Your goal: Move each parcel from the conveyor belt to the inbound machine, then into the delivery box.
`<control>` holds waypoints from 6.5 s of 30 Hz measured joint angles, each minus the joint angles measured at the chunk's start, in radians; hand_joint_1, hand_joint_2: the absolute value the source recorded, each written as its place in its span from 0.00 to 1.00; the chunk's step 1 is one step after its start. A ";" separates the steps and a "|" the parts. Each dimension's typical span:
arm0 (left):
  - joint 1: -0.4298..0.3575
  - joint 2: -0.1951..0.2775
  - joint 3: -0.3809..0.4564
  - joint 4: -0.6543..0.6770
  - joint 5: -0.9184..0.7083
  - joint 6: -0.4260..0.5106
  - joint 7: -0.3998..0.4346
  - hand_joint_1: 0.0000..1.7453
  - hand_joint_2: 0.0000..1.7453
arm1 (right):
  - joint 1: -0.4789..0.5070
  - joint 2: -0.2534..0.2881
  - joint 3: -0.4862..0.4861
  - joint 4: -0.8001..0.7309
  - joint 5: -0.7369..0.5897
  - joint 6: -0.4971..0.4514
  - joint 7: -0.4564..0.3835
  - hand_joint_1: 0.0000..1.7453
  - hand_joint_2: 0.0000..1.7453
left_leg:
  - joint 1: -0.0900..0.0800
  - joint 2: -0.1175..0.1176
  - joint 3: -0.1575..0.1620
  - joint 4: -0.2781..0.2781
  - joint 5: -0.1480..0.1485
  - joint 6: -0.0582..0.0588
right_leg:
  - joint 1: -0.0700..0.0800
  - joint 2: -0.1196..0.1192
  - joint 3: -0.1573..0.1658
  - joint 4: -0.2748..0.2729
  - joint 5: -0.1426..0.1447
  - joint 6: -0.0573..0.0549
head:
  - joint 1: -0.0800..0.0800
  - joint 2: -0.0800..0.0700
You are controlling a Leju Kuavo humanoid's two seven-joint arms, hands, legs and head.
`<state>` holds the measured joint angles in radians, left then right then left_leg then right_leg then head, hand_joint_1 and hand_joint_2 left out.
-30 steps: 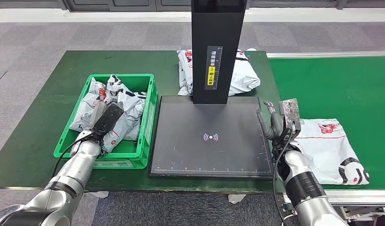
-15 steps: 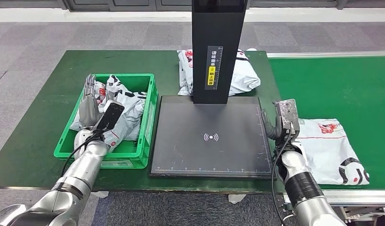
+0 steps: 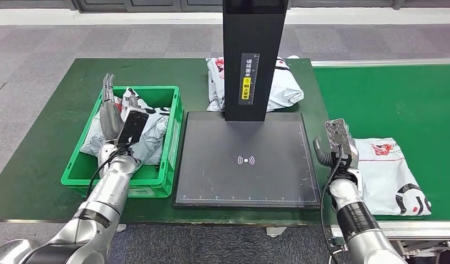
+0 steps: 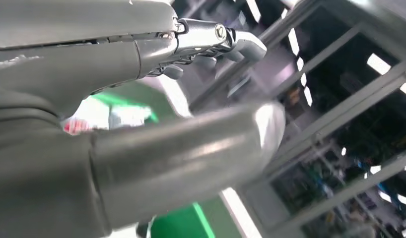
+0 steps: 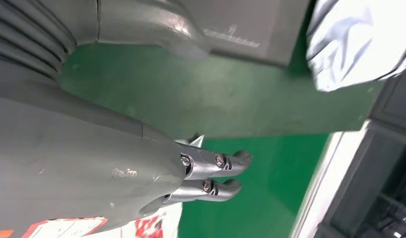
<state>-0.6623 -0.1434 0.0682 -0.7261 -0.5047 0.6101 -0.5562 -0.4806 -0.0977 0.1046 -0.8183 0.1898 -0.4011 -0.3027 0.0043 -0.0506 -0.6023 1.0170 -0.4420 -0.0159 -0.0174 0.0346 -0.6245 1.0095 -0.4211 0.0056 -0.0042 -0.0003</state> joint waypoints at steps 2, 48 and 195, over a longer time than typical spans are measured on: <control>0.000 -0.011 -0.014 -0.001 0.056 -0.069 0.027 0.00 1.00 | -0.002 -0.008 -0.013 0.014 0.040 -0.016 0.034 0.00 1.00 | 0.000 0.000 0.000 0.000 0.000 0.000 | 0.000 0.000 0.000 0.000 0.000 0.000 | 0.000 0.000; -0.089 -0.138 -0.299 0.200 0.424 -0.335 0.046 0.00 1.00 | -0.132 -0.237 -0.164 0.456 0.437 0.668 0.283 1.00 1.00 | -0.001 0.001 -0.003 0.002 -0.002 0.004 | -0.001 0.000 0.000 -0.002 0.000 0.004 | 0.000 0.000; -0.065 -0.094 -0.663 0.346 -0.015 -0.362 0.021 1.00 1.00 | -0.115 0.076 0.127 0.169 -0.507 0.234 -0.289 0.00 1.00 | 0.002 0.008 -0.001 -0.001 0.000 -0.005 | 0.004 0.006 -0.004 0.001 0.003 -0.006 | 0.000 0.000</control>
<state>-0.7276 -0.2379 -0.5949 -0.3802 -0.5199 0.2479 -0.5349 -0.5955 -0.0221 0.2316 -0.6490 -0.3176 -0.1672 -0.5917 0.0068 -0.0426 -0.6035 1.0155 -0.4423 -0.0211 -0.0136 0.0411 -0.6284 1.0100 -0.4183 0.0000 -0.0039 -0.0002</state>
